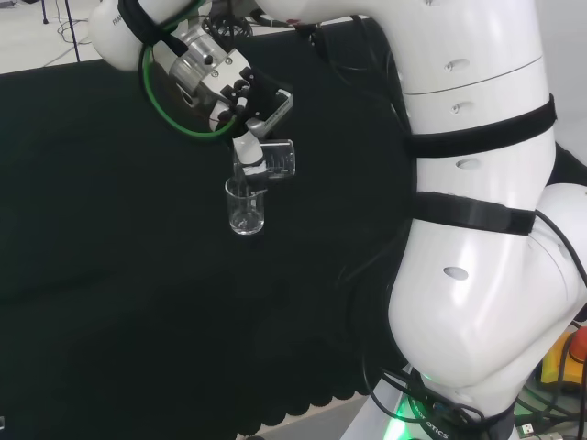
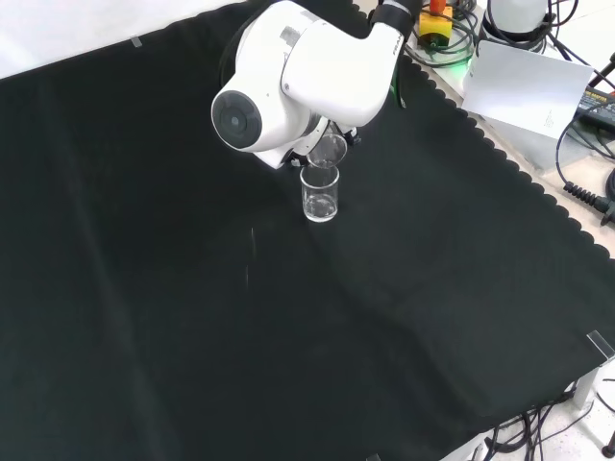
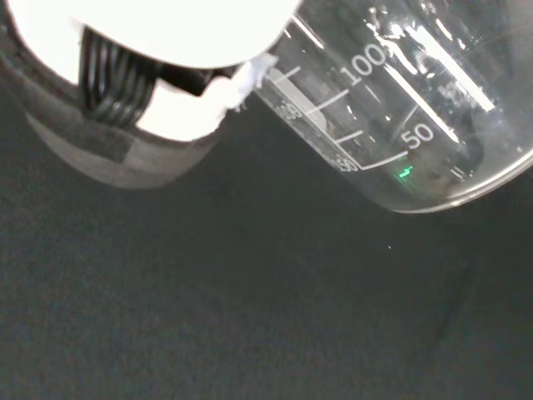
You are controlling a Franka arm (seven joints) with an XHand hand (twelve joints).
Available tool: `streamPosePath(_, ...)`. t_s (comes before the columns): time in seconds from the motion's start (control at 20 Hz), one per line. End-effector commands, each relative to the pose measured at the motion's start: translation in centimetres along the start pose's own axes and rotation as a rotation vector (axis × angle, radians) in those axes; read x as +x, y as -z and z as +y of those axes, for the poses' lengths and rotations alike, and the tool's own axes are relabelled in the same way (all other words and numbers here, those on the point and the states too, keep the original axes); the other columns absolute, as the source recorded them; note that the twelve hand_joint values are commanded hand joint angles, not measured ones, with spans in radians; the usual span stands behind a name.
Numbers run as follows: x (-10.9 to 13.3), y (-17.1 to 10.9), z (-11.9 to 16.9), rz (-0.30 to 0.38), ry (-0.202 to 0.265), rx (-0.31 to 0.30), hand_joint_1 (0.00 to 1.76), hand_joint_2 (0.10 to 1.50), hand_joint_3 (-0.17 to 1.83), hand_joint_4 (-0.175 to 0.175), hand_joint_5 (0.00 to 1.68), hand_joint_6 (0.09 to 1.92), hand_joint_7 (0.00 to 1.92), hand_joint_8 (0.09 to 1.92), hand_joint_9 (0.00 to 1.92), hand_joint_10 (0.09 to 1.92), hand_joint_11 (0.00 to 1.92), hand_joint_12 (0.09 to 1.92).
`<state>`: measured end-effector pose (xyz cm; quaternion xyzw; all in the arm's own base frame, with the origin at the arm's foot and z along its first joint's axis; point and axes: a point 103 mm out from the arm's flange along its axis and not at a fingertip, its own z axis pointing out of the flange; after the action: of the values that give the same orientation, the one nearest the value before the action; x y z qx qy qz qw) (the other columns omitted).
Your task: Pour the water from the handheld beaker into the one on the table.
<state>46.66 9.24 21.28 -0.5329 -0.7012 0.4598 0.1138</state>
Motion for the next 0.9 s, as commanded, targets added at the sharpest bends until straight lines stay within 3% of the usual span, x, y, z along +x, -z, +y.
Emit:
streamPosePath(0.05,0.2,0.1,0.1,0.039,0.021,-0.028,1.31,0.67,0.64,-0.175,1.26,0.67,1.30,0.66,1.71,0.09,1.45,0.60)
streamPosePath(0.45,-2.0,-1.0,0.2,0.131,0.075,-0.115,1.31,0.67,0.64,-0.175,1.26,0.67,1.30,0.66,1.71,0.09,1.46,0.61)
streamPosePath(0.9,-5.4,-3.2,0.7,0.305,0.152,-0.366,1.31,0.67,0.64,-0.175,1.25,0.67,1.30,0.66,1.71,0.09,1.46,0.61)
